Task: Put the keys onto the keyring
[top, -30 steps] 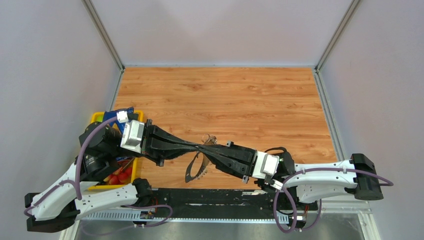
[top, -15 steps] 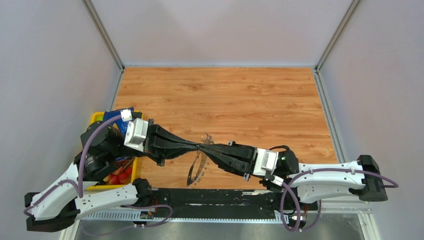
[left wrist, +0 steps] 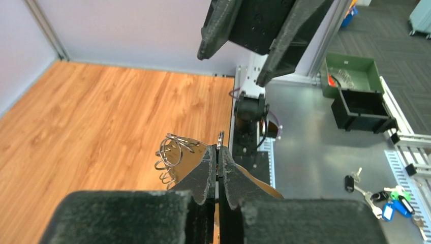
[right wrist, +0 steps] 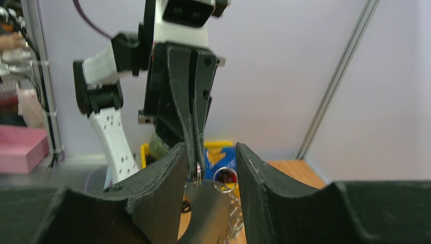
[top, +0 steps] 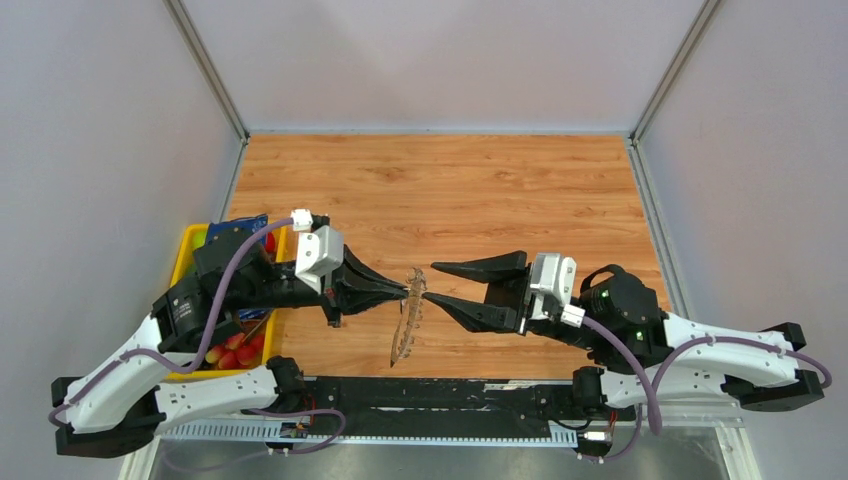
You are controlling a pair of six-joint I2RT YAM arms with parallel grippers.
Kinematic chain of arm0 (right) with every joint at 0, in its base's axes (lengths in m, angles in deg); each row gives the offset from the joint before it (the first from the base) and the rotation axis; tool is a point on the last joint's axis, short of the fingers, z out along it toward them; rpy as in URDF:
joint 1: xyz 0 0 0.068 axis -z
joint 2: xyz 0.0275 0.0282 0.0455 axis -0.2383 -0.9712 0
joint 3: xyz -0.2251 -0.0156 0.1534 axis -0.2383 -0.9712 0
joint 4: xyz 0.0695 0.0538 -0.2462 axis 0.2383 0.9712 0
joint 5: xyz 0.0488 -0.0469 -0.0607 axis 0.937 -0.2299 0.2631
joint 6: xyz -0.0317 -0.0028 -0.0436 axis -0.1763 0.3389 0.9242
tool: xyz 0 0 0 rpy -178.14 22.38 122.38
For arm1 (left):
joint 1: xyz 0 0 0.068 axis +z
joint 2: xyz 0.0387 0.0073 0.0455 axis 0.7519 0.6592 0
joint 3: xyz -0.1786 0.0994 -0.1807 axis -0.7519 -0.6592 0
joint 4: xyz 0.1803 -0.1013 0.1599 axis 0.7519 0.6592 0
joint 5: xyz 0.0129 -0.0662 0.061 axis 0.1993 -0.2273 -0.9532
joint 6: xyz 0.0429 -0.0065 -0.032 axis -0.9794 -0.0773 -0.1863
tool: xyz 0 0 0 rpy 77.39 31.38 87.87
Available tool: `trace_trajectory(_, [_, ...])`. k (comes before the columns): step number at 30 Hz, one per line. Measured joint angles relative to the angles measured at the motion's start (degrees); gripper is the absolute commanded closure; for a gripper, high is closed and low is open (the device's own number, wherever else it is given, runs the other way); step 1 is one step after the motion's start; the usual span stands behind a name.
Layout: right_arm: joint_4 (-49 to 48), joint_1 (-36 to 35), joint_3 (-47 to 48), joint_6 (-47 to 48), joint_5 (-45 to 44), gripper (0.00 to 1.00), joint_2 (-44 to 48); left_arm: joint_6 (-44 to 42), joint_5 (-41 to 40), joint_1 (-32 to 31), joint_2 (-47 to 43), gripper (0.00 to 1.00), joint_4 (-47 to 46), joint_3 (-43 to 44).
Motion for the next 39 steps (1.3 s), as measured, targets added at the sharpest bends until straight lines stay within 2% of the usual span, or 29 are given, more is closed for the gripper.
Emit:
trace_trajectory(4, [13.20, 0.00, 4.63, -1.77, -0.37, 0.55, -0.42, -1.20, -0.13, 0.00, 2.45, 1.00, 5.40, 2.25])
trace_trajectory(7, [23.47, 0.00, 9.20, -3.61, -0.94, 0.59, -2.01, -2.23, -0.11, 0.00, 4.90, 1.00, 10.12, 4.55])
trace_trajectory(18, [44.70, 0.00, 17.81, -7.37, -0.44, 0.67, -6.82, -4.55, 0.46, 0.00, 11.54, 1.00, 22.64, 7.69])
trace_trajectory(27, [51.60, 0.00, 18.67, -7.41, 1.68, 0.74, -10.34, -6.60, 4.28, 0.00, 12.66, 1.00, 28.15, 9.70])
trace_trajectory(39, [51.76, 0.55, 18.95, -6.80, 3.61, 0.77, -14.45, -8.09, 6.29, 0.00, 12.48, 1.00, 30.45, 9.70])
